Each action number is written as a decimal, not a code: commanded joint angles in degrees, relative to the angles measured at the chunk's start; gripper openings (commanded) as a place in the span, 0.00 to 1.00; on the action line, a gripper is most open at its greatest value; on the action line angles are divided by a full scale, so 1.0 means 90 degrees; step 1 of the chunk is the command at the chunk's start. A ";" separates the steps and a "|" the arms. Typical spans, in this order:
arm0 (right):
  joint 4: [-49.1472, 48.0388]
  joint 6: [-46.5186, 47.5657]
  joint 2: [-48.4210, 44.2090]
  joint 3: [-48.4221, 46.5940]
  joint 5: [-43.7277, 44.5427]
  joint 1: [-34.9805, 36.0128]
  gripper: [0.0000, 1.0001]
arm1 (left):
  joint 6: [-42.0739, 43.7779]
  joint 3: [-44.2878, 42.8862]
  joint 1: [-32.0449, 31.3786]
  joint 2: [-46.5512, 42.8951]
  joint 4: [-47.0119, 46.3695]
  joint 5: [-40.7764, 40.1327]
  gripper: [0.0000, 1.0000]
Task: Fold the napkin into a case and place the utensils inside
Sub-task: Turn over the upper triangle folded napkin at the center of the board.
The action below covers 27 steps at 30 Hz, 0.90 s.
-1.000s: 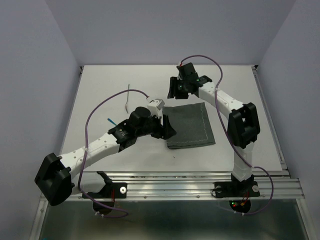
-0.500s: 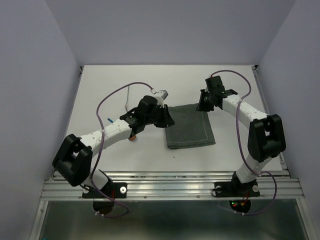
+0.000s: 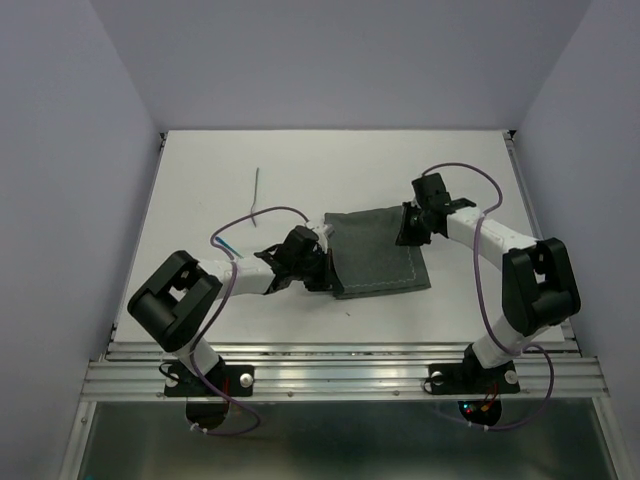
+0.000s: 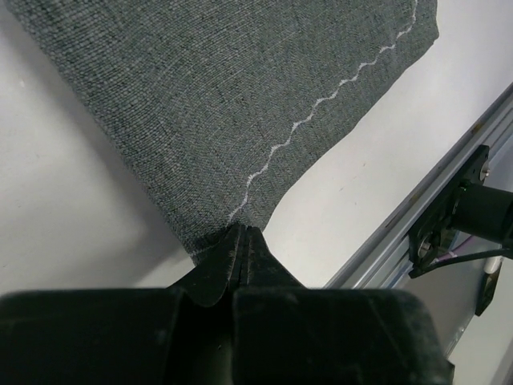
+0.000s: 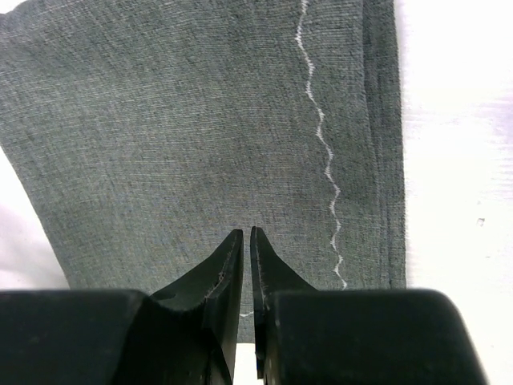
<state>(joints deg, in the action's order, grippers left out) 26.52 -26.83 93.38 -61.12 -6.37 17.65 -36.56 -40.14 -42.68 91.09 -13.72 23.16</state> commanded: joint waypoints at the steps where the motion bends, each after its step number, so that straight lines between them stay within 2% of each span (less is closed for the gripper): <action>1: -0.0086 0.0110 -0.0395 0.0111 0.0765 0.0002 0.14 | -0.0011 0.0036 -0.0082 0.0016 -0.0498 0.0161 0.00; 3: -0.0066 0.0129 -0.0434 0.0189 0.0962 -0.0484 0.14 | 0.0018 0.0104 -0.0092 0.0025 -0.0391 0.0152 0.00; 9: -0.0076 0.0110 -0.0162 0.0161 0.1147 -0.1150 0.15 | 0.0048 0.0368 -0.0102 -0.0081 -0.0224 0.0074 0.00; 14: -0.0163 0.0110 0.0404 0.0005 0.0992 -0.1151 0.14 | 0.0126 0.0417 -0.0102 -0.0102 -0.0049 0.0025 0.00; 17: -0.0407 0.0130 0.0629 0.0072 0.0300 -0.1151 0.13 | 0.0146 0.0398 -0.0102 -0.0043 -0.0029 0.0034 0.00; 20: -0.0603 0.0100 0.0727 0.0141 0.0093 -0.1073 0.12 | 0.0165 0.0349 -0.0102 -0.0150 0.0020 0.0093 0.00; 25: -0.0633 0.0188 0.0786 0.0151 -0.0132 -0.0818 0.11 | 0.0545 -0.0411 -0.0102 -0.0735 0.0692 -0.0102 0.00; 27: -0.0526 0.0130 0.0612 0.0122 0.0469 -0.0818 0.11 | 0.0798 -0.0995 -0.0054 -0.0979 0.1161 -0.0325 0.00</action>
<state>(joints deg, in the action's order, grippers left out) 22.94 -26.13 99.90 -59.53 -5.08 9.34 -34.33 -39.86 -43.40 88.86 -7.75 22.90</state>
